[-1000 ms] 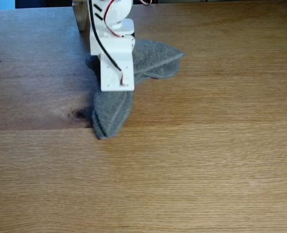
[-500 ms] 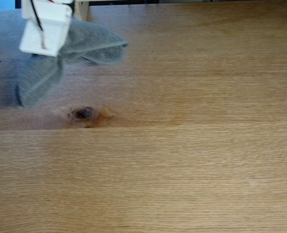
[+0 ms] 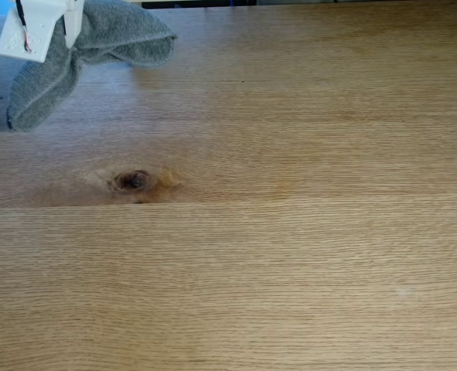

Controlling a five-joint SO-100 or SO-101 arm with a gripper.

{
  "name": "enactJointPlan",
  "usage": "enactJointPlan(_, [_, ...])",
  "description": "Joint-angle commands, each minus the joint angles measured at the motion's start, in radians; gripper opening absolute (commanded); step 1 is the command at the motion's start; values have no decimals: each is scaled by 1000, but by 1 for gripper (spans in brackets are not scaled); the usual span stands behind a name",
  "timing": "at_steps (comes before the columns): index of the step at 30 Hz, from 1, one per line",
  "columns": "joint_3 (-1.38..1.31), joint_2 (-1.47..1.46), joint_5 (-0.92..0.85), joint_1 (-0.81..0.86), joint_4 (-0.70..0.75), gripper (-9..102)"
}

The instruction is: Clean the area in front of the robot

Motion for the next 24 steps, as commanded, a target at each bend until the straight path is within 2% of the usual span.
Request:
enactJointPlan(1, [-77, 8, 0, 34, 6, 3])
enactJointPlan(3, [-77, -6, 5, 37, -9, 10])
enactJointPlan(11, [-77, -9, 3, 28, -94, 24])
enactJointPlan(16, [-75, 74, 12, -55, -86, 21])
enactJointPlan(20, [-75, 164, 72, -225, -34, 19])
enactJointPlan(24, [-75, 258, 150, -431, -32, 8])
